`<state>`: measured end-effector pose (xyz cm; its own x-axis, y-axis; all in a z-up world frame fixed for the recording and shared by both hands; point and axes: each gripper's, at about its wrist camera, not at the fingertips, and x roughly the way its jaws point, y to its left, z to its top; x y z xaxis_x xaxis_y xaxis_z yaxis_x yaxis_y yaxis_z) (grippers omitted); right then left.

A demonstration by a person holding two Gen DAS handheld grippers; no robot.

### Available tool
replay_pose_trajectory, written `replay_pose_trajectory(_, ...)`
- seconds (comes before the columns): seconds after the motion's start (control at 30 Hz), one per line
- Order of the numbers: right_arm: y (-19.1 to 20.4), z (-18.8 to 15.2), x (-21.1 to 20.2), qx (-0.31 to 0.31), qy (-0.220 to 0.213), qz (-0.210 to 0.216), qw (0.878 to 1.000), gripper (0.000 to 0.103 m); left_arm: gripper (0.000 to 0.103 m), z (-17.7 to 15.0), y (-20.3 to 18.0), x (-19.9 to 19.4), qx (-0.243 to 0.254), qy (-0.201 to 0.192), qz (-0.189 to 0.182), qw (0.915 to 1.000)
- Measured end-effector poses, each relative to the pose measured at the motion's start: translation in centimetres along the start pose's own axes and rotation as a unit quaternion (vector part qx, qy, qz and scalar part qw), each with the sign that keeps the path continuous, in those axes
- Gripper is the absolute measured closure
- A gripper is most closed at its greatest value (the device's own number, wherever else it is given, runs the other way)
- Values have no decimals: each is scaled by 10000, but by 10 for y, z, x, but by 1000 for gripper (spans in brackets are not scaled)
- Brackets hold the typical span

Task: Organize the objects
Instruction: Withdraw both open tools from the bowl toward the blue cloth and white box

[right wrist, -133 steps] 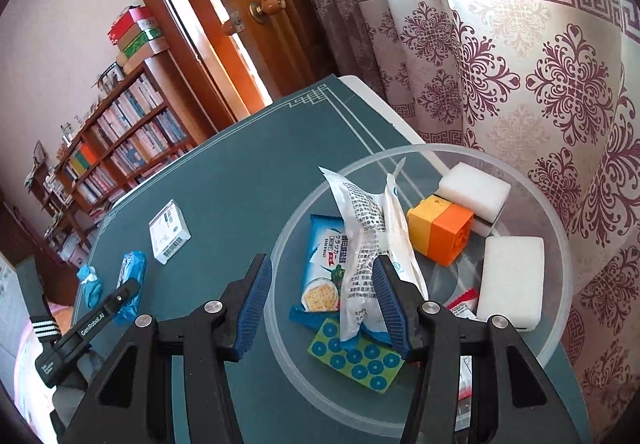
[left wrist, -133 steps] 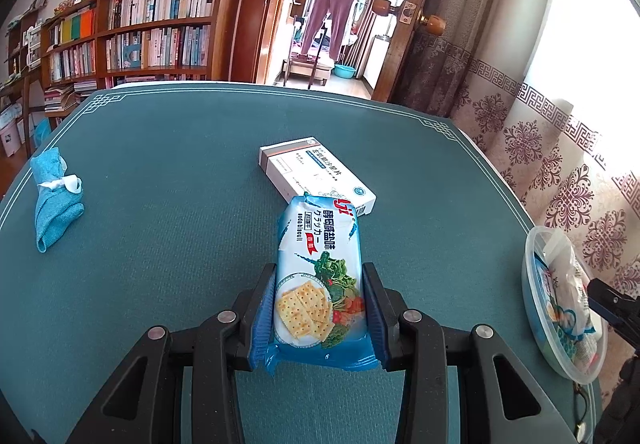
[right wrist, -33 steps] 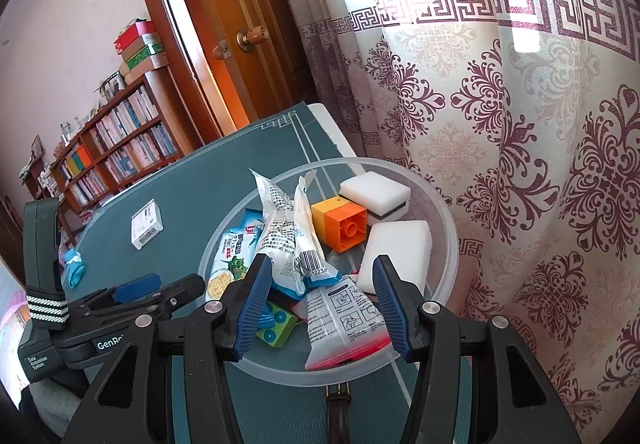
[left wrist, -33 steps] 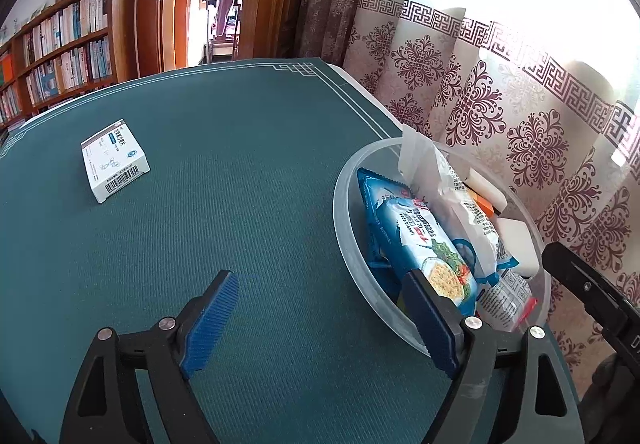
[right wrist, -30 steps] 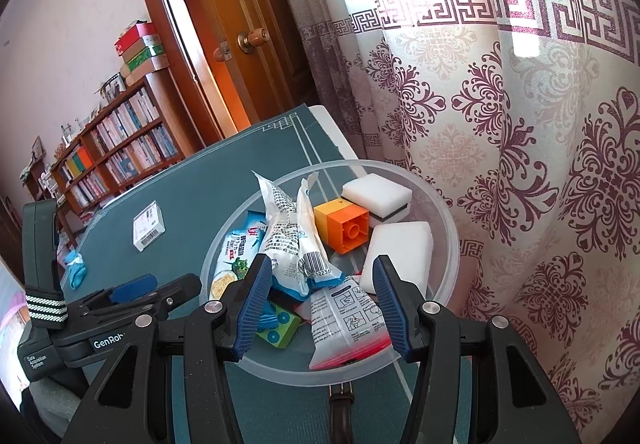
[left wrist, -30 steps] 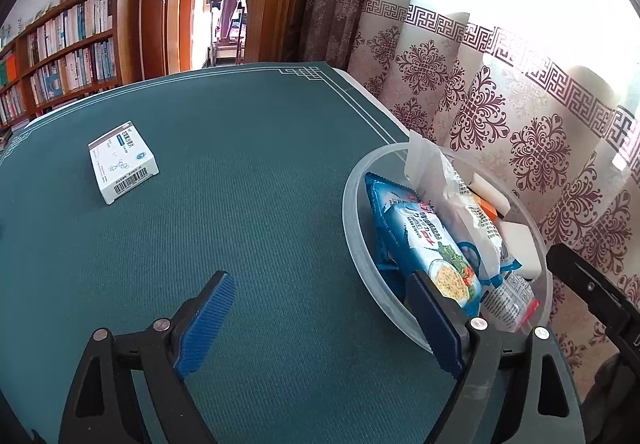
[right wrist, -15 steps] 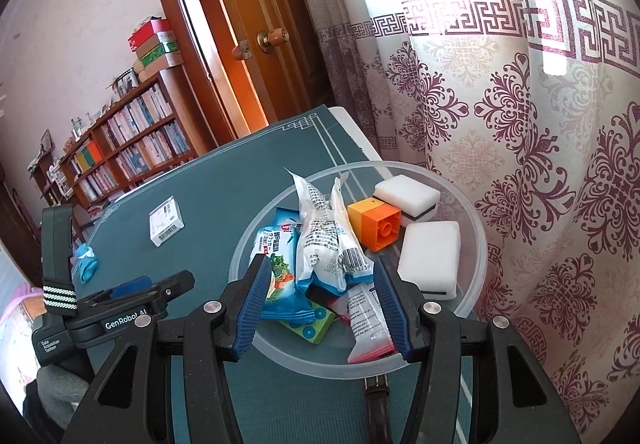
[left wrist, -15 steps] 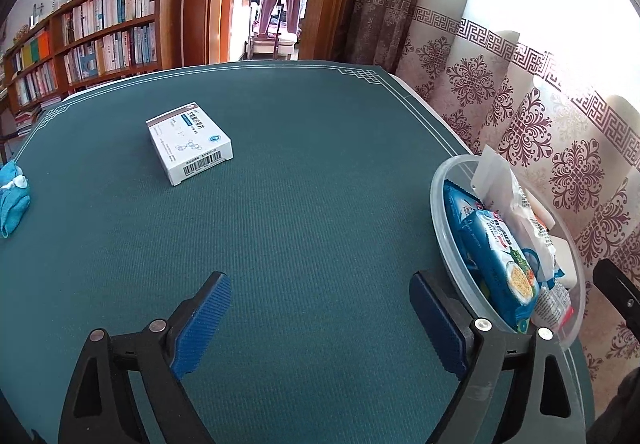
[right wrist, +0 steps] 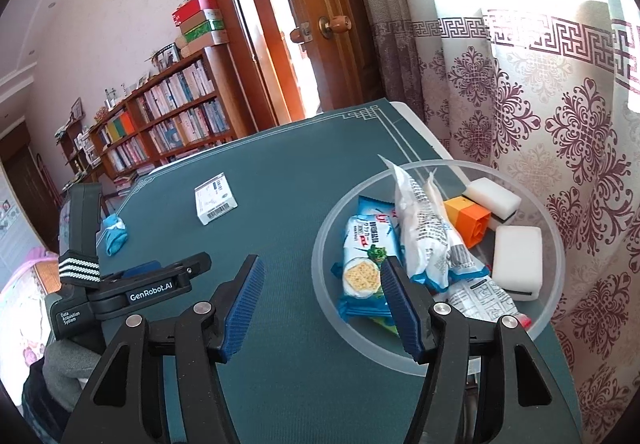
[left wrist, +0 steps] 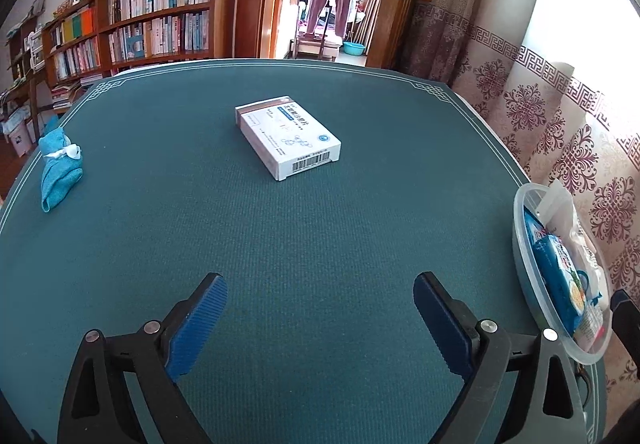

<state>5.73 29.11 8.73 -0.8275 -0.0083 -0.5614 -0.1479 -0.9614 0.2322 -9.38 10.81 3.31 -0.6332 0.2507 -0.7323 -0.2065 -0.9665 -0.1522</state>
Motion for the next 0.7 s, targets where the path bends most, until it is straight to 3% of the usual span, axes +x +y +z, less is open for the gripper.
replay_pose_trajectory(0.4,51,-14,36,-484,535,437,9964,40,6,11,68,-3,-506,-71,582,9970)
replay_pose_trajectory(0.7,65,-17,50,-554,734,499,9945,40,6,28,126,-12,-859,-353,1288,9873)
